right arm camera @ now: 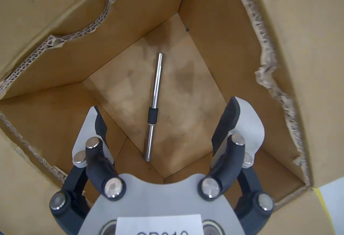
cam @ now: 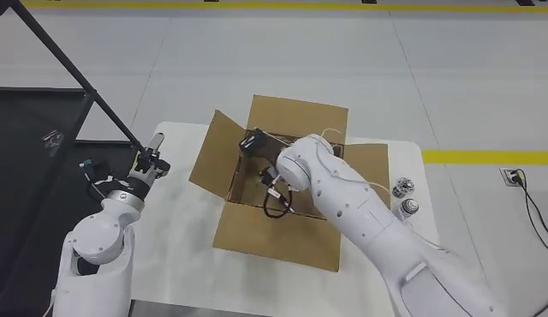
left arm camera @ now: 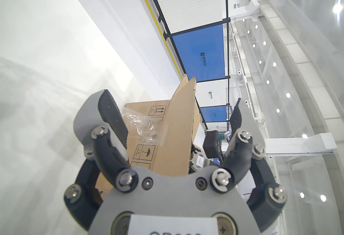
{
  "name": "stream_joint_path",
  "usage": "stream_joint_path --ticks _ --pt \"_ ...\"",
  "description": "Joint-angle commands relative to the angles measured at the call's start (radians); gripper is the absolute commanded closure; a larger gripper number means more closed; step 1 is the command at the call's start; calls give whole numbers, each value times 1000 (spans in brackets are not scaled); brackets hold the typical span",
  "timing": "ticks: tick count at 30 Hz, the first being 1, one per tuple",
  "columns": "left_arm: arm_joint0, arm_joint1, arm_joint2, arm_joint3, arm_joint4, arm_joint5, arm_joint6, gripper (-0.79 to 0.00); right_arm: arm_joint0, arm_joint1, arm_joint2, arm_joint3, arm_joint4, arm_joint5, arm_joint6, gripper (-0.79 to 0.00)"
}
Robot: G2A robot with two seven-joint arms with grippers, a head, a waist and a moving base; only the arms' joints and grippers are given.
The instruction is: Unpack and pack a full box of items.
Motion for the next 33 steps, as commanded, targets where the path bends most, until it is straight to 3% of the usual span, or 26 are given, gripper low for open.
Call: stream_joint_path --ticks 1,7,14,33 --pt "0 0 0 0 0 0 0 -785 7 -30 -12 79 36 2 -24 -785" --pt "0 0 0 0 0 0 0 -785 21 -101 -50 231 68 -2 -55 -785" --pt "0 0 0 0 0 0 0 -785 40 -153 -65 328 87 -61 -37 -785" --pt "0 0 0 0 0 0 0 -785 48 -200 -66 384 81 -113 22 -785"
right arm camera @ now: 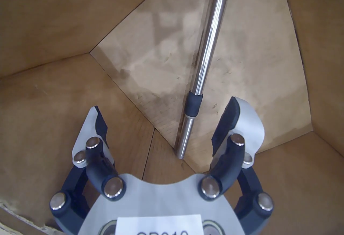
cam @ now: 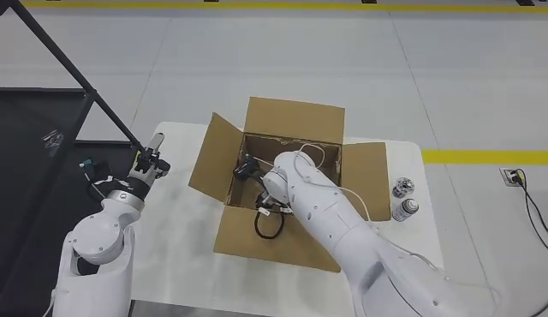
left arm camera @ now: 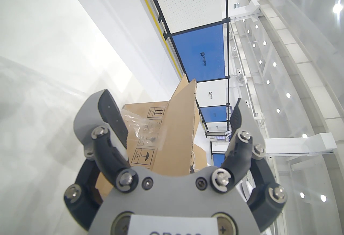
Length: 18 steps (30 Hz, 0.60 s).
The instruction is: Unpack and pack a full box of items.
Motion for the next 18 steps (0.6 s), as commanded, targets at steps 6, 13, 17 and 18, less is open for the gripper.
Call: stream_joint_path --ticks 6,13,17,18 --pt "0 0 0 0 0 0 0 -785 2 -5 1 4 -14 -1 8 -785" --pt "0 0 0 0 0 0 0 -785 -27 -15 -23 1 -102 176 -95 -730" --pt "0 0 0 0 0 0 0 -785 -38 -18 -16 26 -102 190 -129 -576" --pt "0 0 0 0 0 0 0 -785 -38 -17 -14 38 -100 190 -133 -585"
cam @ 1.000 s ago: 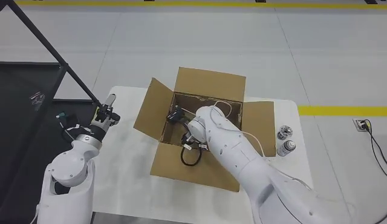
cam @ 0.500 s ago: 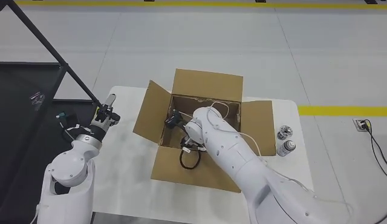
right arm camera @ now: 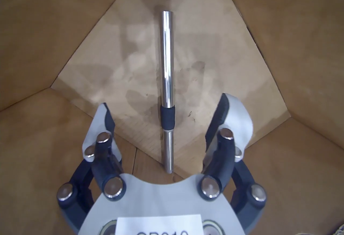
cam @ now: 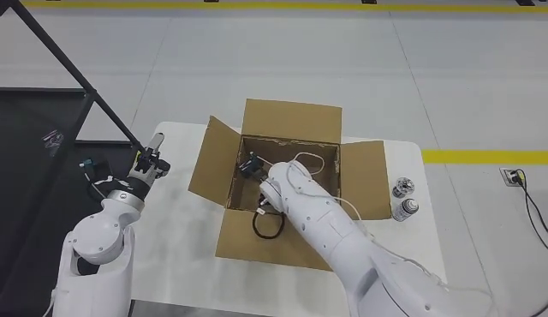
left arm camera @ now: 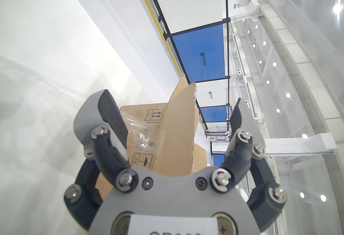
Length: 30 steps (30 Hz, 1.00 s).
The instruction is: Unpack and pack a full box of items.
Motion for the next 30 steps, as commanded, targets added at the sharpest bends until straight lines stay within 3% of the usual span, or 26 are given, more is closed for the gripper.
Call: stream_joint_path --ticks 1,5,6,7,20,22,26,30 --pt "0 0 0 0 0 0 0 -785 -1 1 9 26 11 -3 -8 -600" --pt "0 0 0 0 0 0 0 -785 -2 7 31 69 43 -30 -26 -529" --pt "0 0 0 0 0 0 0 -785 -2 9 37 76 51 -36 -30 -422" --pt "0 0 0 0 0 0 0 -785 -2 10 39 81 52 -36 -35 -385" --pt "0 0 0 0 0 0 0 -785 -29 17 56 83 53 -14 -69 -354" --pt "0 0 0 0 0 0 0 -785 -31 18 58 83 52 -15 -66 -314" --pt "0 0 0 0 0 0 0 -785 -32 20 63 86 52 -22 -64 0" --pt "0 0 0 0 0 0 0 -785 -33 22 67 88 50 -23 -62 0"
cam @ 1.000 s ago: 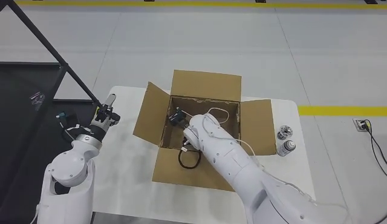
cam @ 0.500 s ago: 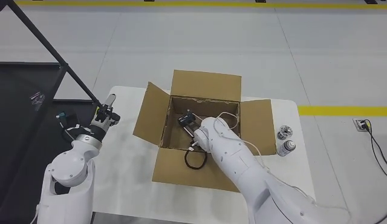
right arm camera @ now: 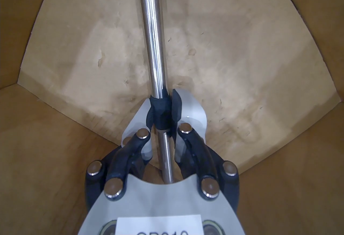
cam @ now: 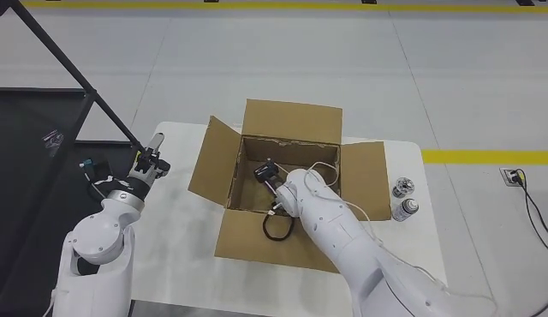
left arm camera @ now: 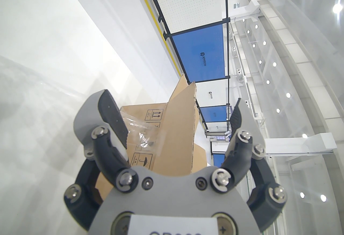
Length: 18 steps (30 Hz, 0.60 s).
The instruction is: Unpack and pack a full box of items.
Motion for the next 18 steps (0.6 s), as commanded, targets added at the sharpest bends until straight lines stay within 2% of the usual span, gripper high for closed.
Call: stream_joint_path --ticks 1,7,18 --pt "0 0 0 0 0 0 0 -785 2 1 4 0 2 -1 0 0" --pt "0 0 0 0 0 0 0 -785 29 8 22 -7 20 -21 -12 0" --pt "0 0 0 0 0 0 0 -785 114 42 75 -11 86 -213 29 0"
